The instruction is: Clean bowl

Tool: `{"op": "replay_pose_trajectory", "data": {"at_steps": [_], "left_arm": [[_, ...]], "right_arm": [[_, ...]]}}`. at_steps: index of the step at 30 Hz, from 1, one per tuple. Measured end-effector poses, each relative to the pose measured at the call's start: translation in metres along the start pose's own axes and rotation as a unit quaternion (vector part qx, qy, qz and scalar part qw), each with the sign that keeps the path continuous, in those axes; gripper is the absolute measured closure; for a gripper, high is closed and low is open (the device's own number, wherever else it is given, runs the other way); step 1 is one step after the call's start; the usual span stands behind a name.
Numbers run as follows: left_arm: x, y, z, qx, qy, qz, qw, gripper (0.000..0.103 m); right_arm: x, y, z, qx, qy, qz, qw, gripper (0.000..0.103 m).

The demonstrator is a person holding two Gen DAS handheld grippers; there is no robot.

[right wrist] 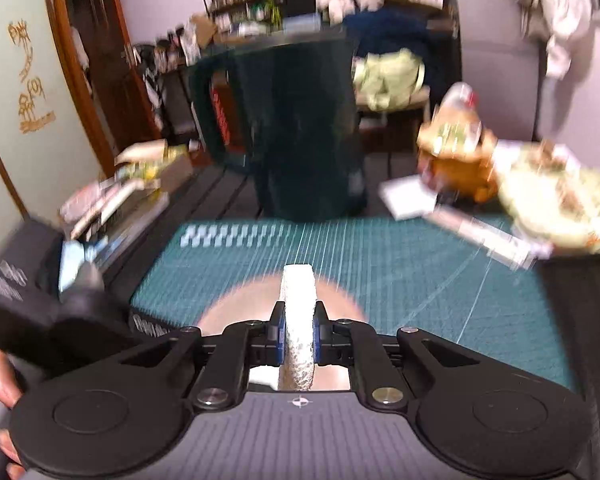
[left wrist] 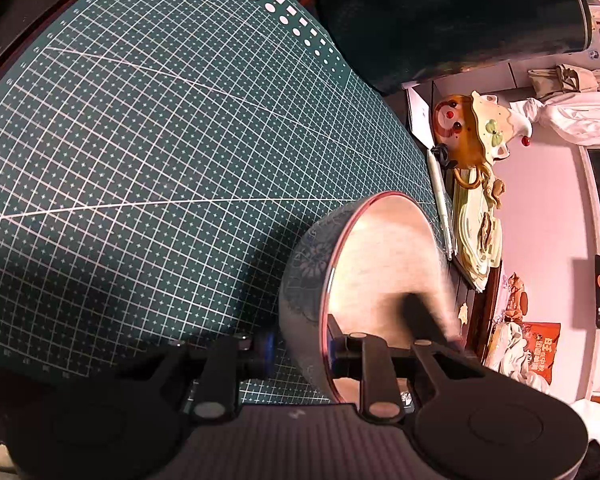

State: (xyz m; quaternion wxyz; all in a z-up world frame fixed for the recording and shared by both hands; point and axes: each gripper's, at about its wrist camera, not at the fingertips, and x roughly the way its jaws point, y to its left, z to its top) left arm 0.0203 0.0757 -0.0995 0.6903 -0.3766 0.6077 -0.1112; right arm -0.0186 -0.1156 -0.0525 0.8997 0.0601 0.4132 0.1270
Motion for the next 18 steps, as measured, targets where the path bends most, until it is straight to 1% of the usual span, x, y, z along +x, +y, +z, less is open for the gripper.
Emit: {"op": "replay_pose_trajectory", "data": {"at_steps": [1,2,7,9,12,13,15,18], "left_arm": [[0.001,-0.001,0.001,0.002,-0.002,0.0,1.0,0.08],[0.002,-0.002,0.002,0.0,-0.004,-0.001,1.0,0.08],[0.004,-0.004,0.007,0.0,-0.013,0.0,0.9999,0.08],[0.003,-0.008,0.007,0.011,-0.024,0.012,0.9996,0.08],[-0.002,-0.015,0.008,0.033,-0.043,0.035,0.9979,0.081],[-0.002,-0.016,0.008,0.037,-0.046,0.037,0.9976,0.082],[-0.004,-0.02,0.009,0.043,-0.053,0.032,0.9972,0.082],[-0.005,-0.023,0.012,0.041,-0.058,0.02,0.9972,0.082]], "right_arm": [[0.002,0.002,-0.002,-0.011,0.002,-0.017,1.0,0.093],[0.001,0.002,-0.002,-0.014,0.005,-0.022,1.0,0.093],[-0.011,0.003,-0.003,-0.019,0.023,-0.025,0.999,0.093],[-0.016,0.003,-0.004,-0.021,0.03,-0.027,0.999,0.093],[-0.024,0.003,-0.003,-0.021,0.022,-0.018,0.999,0.093],[-0.025,0.004,-0.003,-0.021,0.019,-0.017,0.999,0.093],[-0.025,0.002,-0.002,-0.01,0.02,-0.008,1.0,0.093],[-0.021,-0.004,-0.004,0.031,0.032,0.027,0.999,0.092]]}}
